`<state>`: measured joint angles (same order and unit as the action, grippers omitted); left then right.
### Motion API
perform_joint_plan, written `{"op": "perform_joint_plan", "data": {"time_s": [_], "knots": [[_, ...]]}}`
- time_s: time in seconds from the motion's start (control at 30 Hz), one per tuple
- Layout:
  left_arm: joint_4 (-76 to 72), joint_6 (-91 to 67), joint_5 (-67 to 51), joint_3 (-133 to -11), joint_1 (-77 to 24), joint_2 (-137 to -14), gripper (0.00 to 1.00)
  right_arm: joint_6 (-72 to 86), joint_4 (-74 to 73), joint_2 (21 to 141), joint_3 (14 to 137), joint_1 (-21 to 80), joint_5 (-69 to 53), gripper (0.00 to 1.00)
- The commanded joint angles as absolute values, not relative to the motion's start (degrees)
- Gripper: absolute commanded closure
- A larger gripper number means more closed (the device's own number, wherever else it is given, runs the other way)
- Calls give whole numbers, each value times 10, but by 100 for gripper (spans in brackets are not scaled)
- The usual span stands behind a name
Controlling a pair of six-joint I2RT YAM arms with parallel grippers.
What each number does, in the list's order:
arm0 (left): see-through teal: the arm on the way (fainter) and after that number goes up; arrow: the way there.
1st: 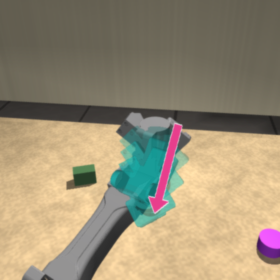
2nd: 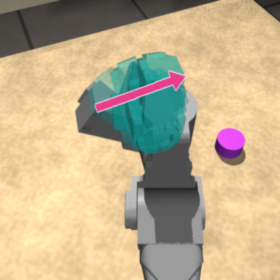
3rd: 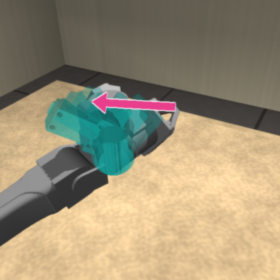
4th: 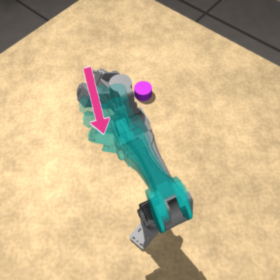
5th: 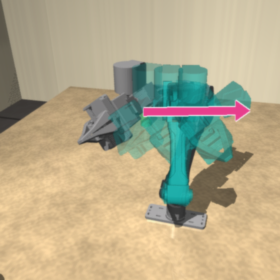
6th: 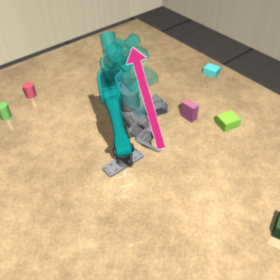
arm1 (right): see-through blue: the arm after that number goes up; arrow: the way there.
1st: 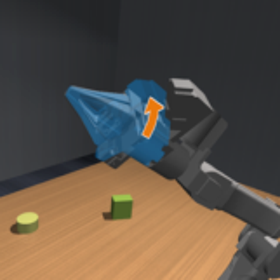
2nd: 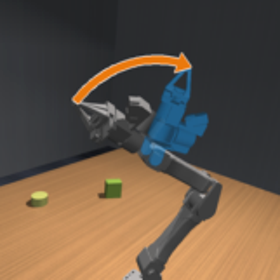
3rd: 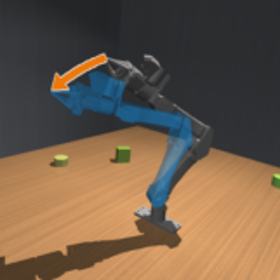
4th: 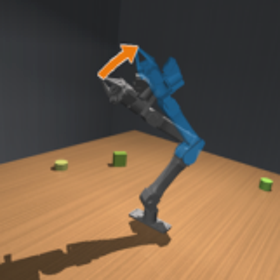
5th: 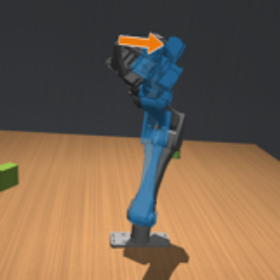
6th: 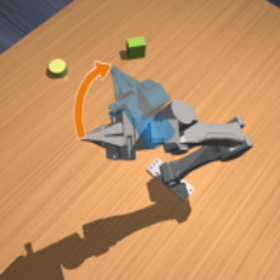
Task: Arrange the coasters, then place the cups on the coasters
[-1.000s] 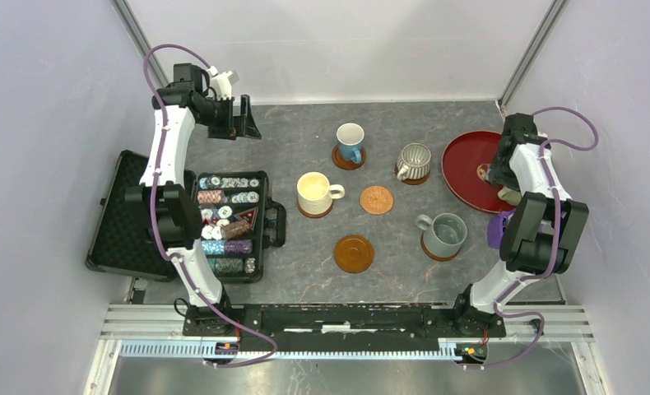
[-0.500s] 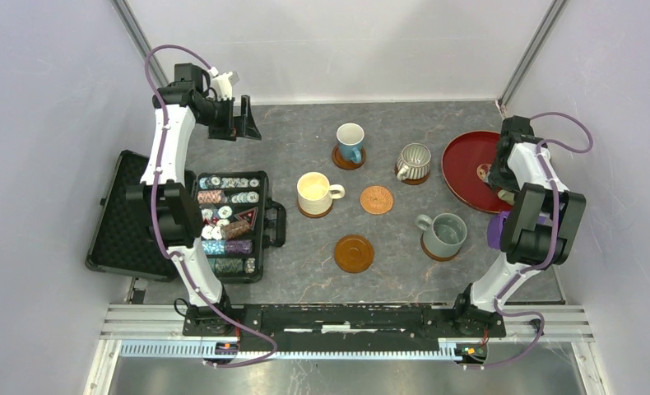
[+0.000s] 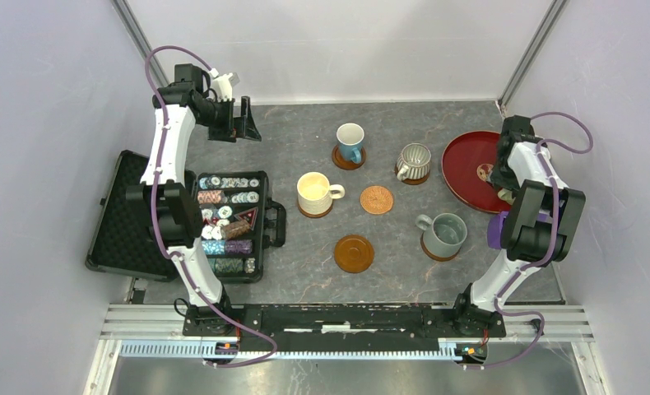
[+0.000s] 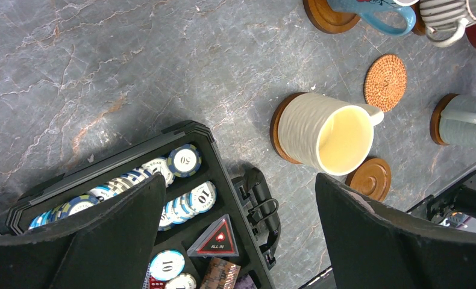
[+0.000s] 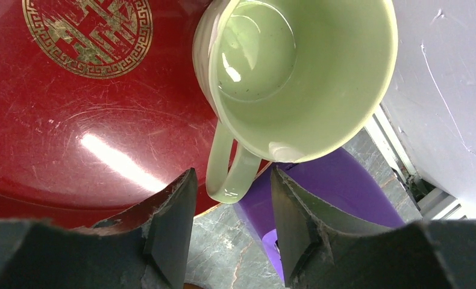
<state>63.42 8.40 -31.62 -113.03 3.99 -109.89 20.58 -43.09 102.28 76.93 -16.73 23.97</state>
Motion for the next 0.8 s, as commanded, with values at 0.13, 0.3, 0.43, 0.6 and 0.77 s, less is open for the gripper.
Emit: {"op": "perform_joint_plan", "data": {"time_s": [0.13, 0.3, 0.43, 0.6, 0.77], "knots": [[636, 88, -320, -1152, 39, -1097, 0, 214, -412, 1026, 777, -174, 246, 54], [636, 88, -320, -1152, 39, -1099, 0, 212, -414, 1015, 759, -174, 229, 66], [636, 89, -321, -1152, 39, -1102, 0, 213, -416, 995, 738, -172, 204, 72], [636, 88, -324, -1154, 39, -1106, 0, 211, -409, 963, 701, -169, 156, 83], [636, 84, -328, -1157, 38, -1109, 0, 183, -383, 942, 688, -158, 92, 100]]}}
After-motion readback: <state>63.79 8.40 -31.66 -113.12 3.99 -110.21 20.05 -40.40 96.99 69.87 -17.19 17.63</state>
